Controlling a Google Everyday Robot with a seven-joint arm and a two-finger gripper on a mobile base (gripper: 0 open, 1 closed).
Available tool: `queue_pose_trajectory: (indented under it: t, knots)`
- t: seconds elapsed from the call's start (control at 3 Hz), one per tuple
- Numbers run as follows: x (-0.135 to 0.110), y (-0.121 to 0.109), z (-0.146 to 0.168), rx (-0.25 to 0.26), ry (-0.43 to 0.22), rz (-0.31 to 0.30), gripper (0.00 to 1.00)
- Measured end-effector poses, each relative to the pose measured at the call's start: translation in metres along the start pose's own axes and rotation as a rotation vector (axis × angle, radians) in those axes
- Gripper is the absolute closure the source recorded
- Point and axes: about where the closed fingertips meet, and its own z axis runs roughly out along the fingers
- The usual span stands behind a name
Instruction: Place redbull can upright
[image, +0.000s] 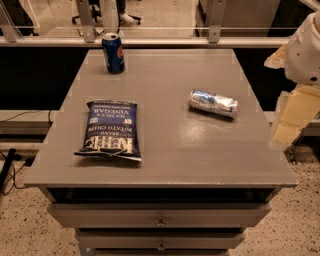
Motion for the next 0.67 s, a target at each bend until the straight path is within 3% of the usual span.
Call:
queue_pose_trajectory:
  t: [0.33,0.67]
  knots:
    - [-0.003,-0.004,0.001,0.000,-0.005,0.001,0.00]
    - [-0.023,-0.031,0.013,-0.002,-0.041,0.006,0.00]
